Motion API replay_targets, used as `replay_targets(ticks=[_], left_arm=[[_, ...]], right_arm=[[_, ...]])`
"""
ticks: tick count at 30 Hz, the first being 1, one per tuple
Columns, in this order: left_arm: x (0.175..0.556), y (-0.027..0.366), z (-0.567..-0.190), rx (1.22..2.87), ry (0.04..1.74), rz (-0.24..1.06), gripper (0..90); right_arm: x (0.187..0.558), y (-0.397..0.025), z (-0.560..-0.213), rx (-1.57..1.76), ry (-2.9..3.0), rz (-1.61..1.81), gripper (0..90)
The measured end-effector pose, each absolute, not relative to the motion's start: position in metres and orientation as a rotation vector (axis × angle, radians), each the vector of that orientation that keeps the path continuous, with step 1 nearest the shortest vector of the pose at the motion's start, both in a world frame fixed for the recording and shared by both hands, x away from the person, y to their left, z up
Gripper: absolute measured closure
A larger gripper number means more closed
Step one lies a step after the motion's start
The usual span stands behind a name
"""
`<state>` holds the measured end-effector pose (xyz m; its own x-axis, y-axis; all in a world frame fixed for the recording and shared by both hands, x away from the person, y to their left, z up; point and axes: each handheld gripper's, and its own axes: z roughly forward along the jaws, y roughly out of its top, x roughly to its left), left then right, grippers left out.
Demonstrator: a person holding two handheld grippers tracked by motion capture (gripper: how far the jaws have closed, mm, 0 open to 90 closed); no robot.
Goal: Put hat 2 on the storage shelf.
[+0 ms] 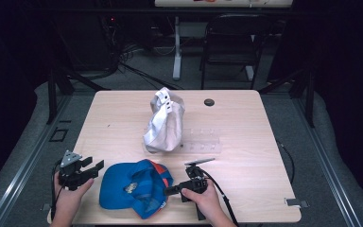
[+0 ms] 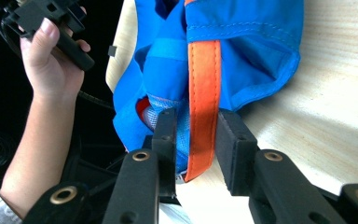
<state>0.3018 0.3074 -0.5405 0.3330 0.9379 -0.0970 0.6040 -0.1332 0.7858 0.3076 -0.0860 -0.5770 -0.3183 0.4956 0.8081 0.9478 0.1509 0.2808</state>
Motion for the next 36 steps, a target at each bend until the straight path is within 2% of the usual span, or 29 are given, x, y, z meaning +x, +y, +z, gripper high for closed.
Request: replay_targets(ticks=[8,16,25,27,29,33,36], left_arm=[[0.302,0.307,-0.541,1.841,1.361,0.557,46.3],[0.302,0.307,-0.542,1.838,1.362,0.561,46.3],[0.303,0.306,-0.542,1.835,1.356,0.568,46.3],[0.303,0.307,-0.541,1.841,1.364,0.563,46.3],[0.303,0.308,-0.541,1.834,1.362,0.566,46.3],[0.304,0.31,-0.542,1.83,1.364,0.569,46.3],[0.304,0.309,-0.543,1.827,1.366,0.574,46.3]], right_arm=[[0.307,-0.09,-0.573,-1.392,-1.87,-1.093,76.9],[0.308,-0.092,-0.568,-1.391,-1.857,-1.105,77.7],[0.314,-0.099,-0.543,-1.405,-1.882,-1.111,77.9],[0.312,-0.09,-0.545,-1.501,-1.783,-1.317,77.9],[0.313,-0.088,-0.544,-1.545,-1.769,-1.352,78.0],[0.318,-0.117,-0.518,-1.444,-1.943,-1.052,78.0],[0.317,-0.127,-0.511,-1.456,-1.949,-1.05,78.0]])
